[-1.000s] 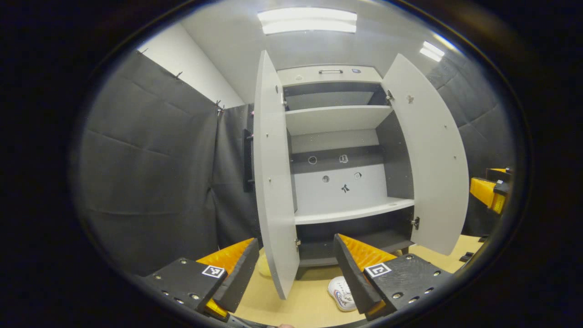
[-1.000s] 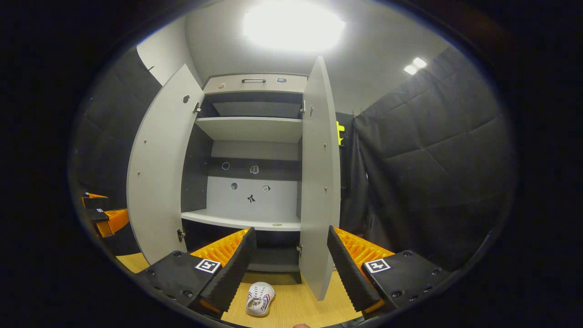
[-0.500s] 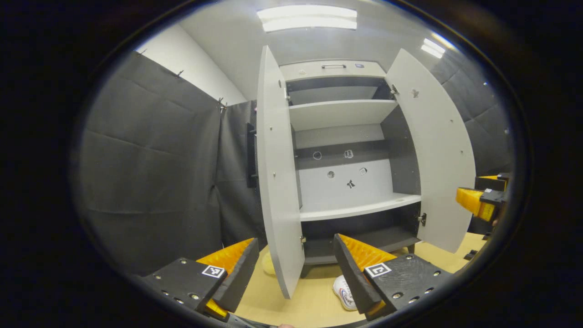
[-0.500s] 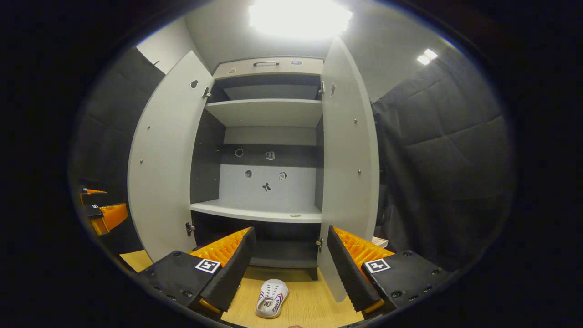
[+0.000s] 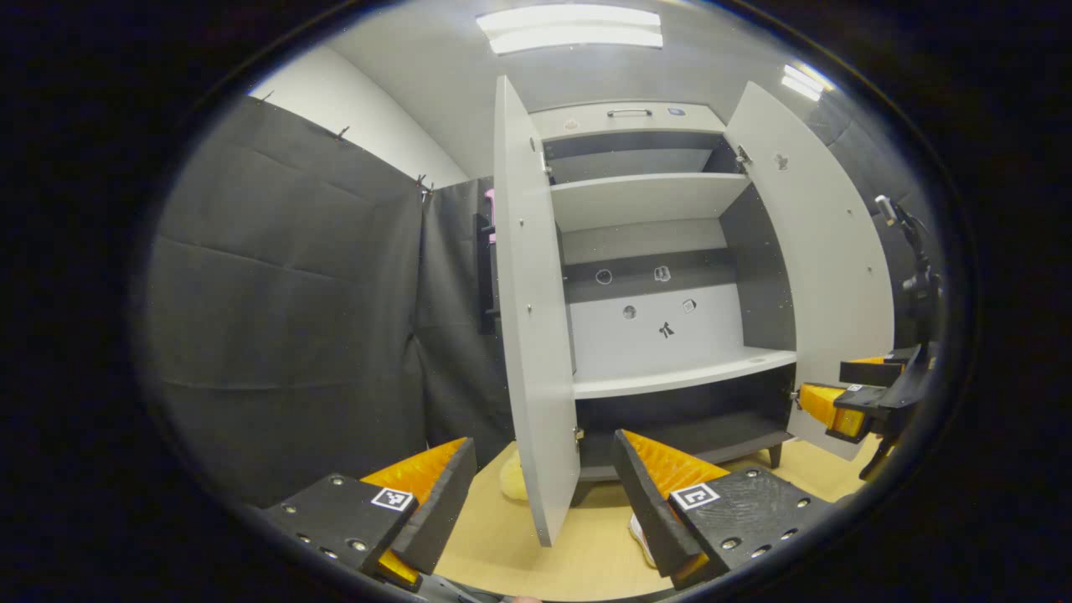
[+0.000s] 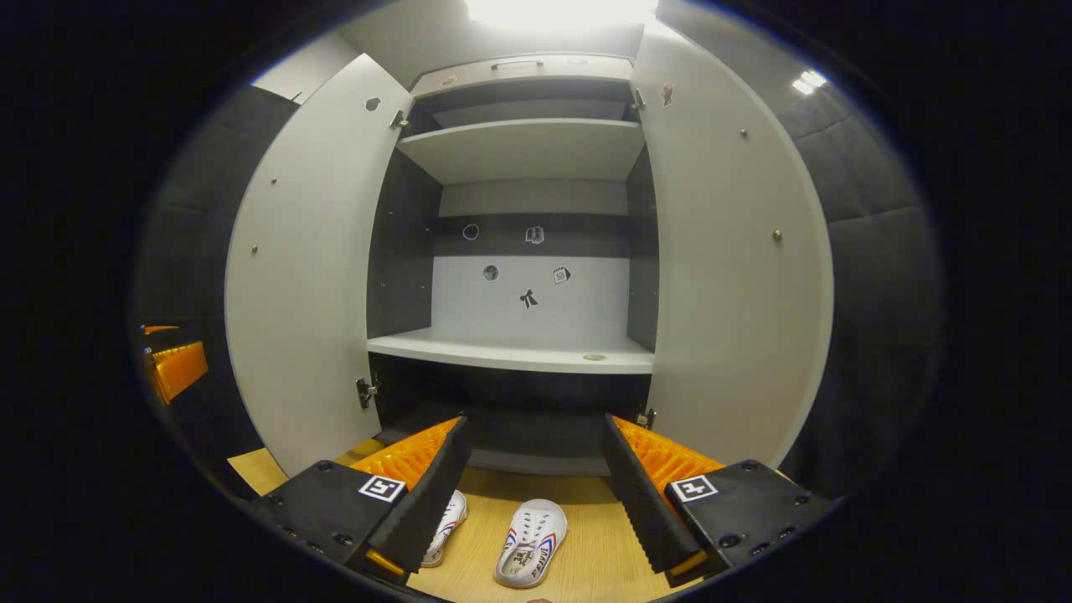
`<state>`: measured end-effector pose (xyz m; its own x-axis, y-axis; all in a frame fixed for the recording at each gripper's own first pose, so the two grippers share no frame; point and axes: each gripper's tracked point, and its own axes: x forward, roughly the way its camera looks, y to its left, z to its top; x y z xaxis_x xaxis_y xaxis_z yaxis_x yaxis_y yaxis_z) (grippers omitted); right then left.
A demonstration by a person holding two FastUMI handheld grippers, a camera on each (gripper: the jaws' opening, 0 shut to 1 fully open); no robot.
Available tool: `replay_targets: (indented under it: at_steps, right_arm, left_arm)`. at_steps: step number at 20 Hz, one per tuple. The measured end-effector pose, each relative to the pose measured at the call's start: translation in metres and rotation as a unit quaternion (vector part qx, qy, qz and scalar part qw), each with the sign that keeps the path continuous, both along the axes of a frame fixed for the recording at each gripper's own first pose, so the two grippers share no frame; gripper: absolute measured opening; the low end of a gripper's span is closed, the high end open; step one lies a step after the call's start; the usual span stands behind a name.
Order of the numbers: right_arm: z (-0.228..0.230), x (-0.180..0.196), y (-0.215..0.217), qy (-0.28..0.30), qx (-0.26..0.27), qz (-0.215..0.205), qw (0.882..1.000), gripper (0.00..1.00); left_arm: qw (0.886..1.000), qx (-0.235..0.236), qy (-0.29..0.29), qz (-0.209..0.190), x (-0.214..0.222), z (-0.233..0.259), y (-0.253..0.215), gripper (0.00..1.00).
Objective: Grab one shoe with the right hand and put it into the shoe cabinet, grab the other shoe with the left hand and put it into the shoe cabinet; then close the right door with the right hand and the left door with the left hand.
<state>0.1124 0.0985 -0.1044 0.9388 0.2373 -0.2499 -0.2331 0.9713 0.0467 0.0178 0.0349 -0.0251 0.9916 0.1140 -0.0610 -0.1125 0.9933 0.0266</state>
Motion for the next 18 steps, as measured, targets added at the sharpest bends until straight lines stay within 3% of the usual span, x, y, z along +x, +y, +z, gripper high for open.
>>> replay_targets:
  at_steps: [11,18]
  right_arm:
    - [-0.117,0.032,0.033,0.137,-0.026,0.036,0.99,0.99]
    - [-0.184,0.028,0.046,0.226,-0.036,0.052,0.972,0.98]
  left_arm:
    - [0.999,0.012,0.013,0.032,0.003,-0.007,0.019,0.95]
    - [0.998,0.02,0.024,0.045,0.0,-0.013,0.03,0.95]
